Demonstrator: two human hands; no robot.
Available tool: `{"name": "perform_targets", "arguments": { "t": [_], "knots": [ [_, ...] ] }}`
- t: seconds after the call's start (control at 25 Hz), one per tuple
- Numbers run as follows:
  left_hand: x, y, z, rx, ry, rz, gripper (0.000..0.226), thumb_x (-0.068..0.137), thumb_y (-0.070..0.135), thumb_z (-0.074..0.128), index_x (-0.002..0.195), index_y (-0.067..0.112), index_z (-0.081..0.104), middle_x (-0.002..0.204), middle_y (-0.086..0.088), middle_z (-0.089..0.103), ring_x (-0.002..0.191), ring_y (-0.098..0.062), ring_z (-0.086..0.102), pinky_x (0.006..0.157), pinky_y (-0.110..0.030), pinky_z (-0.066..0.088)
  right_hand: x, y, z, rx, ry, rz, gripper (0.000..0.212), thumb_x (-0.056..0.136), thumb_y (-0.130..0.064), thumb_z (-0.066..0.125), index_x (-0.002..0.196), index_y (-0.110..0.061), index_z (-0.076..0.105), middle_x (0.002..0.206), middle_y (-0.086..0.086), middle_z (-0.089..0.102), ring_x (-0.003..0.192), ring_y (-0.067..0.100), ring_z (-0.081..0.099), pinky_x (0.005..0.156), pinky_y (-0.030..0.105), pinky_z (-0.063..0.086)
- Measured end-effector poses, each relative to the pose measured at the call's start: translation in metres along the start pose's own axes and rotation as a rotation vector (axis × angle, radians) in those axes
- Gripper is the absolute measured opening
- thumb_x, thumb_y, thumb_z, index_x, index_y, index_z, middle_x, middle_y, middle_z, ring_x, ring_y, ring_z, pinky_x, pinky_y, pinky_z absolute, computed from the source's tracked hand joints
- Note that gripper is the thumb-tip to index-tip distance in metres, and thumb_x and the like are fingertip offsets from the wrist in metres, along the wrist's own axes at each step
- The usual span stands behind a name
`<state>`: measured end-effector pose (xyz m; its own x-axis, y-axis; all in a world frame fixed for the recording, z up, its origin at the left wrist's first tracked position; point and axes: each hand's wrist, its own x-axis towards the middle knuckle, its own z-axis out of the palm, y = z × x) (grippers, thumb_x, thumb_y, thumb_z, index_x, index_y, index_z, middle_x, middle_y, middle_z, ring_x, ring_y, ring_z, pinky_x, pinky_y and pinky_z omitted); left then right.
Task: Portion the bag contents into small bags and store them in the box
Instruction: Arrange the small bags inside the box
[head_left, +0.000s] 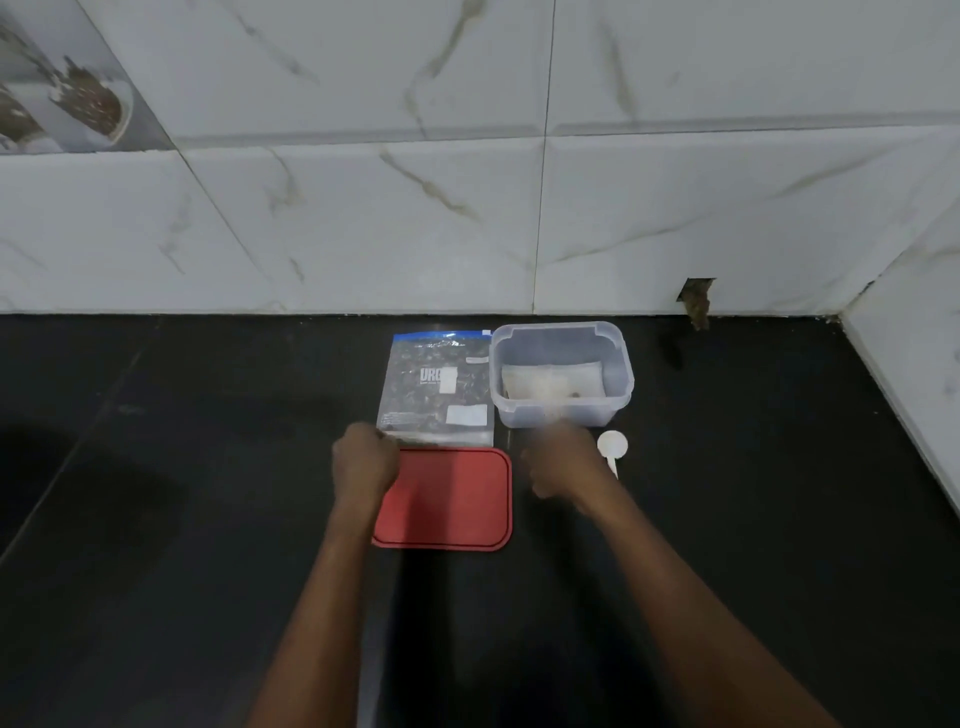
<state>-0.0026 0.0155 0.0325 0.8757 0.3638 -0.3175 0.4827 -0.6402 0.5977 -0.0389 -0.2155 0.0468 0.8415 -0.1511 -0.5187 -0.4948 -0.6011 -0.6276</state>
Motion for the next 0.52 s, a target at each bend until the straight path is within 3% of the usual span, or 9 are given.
{"name": "perform_targets", "arguments": {
  "t": [0.08, 0.2, 0.28, 0.4, 0.52],
  "knots": [
    [-0.006, -0.029, 0.007, 0.087, 0.005, -0.079, 0.027, 0.095, 0.007, 0.05, 0.102, -0.012, 0.066, 0.109, -0.035, 0.066, 0.103, -0.048, 0.062, 0.08, -0.041, 0.047, 0.0, 0.009, 0.033, -0.127, 0.025, 0.019, 0.018, 0.092, -0.017, 0.055, 0.081, -0.003, 0.059, 0.088, 0.015, 0.069, 0.075, 0.029, 0.069, 0.064, 0.037, 0.056],
    [-0.009, -0.045, 0.016, 0.118, -0.023, -0.1, 0.032, 0.095, 0.007, 0.048, 0.116, -0.009, 0.066, 0.121, -0.035, 0.063, 0.115, -0.048, 0.059, 0.093, -0.042, 0.048, -0.002, 0.009, 0.061, -0.166, 0.104, 0.015, 0.011, 0.094, -0.012, 0.05, 0.093, -0.005, 0.059, 0.101, 0.013, 0.064, 0.087, 0.028, 0.062, 0.064, 0.031, 0.043],
    [-0.008, -0.048, 0.018, 0.106, -0.025, -0.101, 0.033, 0.095, 0.007, 0.047, 0.117, -0.01, 0.065, 0.123, -0.035, 0.063, 0.117, -0.048, 0.058, 0.095, -0.042, 0.048, 0.001, 0.009, 0.069, -0.101, 0.135, 0.056, 0.014, 0.093, -0.011, 0.05, 0.098, -0.003, 0.06, 0.104, 0.014, 0.064, 0.088, 0.028, 0.063, 0.064, 0.031, 0.043],
    [-0.017, -0.044, 0.006, 0.057, -0.007, -0.145, 0.034, 0.097, 0.013, 0.051, 0.118, -0.009, 0.065, 0.124, -0.035, 0.062, 0.119, -0.047, 0.058, 0.096, -0.041, 0.048, -0.002, 0.011, 0.069, -0.02, 0.157, 0.067, 0.009, 0.088, -0.01, 0.051, 0.084, -0.008, 0.058, 0.096, 0.015, 0.067, 0.08, 0.029, 0.063, 0.058, 0.03, 0.043],
    [-0.026, -0.018, -0.031, -0.038, 0.09, -0.045, 0.041, 0.1, 0.031, 0.053, 0.101, -0.005, 0.073, 0.108, -0.031, 0.069, 0.108, -0.043, 0.064, 0.088, -0.038, 0.048, -0.016, -0.005, 0.044, 0.01, 0.28, -0.078, 0.017, 0.088, -0.017, 0.052, 0.075, -0.01, 0.061, 0.081, 0.01, 0.068, 0.073, 0.028, 0.063, 0.056, 0.029, 0.043]
  ]
}}
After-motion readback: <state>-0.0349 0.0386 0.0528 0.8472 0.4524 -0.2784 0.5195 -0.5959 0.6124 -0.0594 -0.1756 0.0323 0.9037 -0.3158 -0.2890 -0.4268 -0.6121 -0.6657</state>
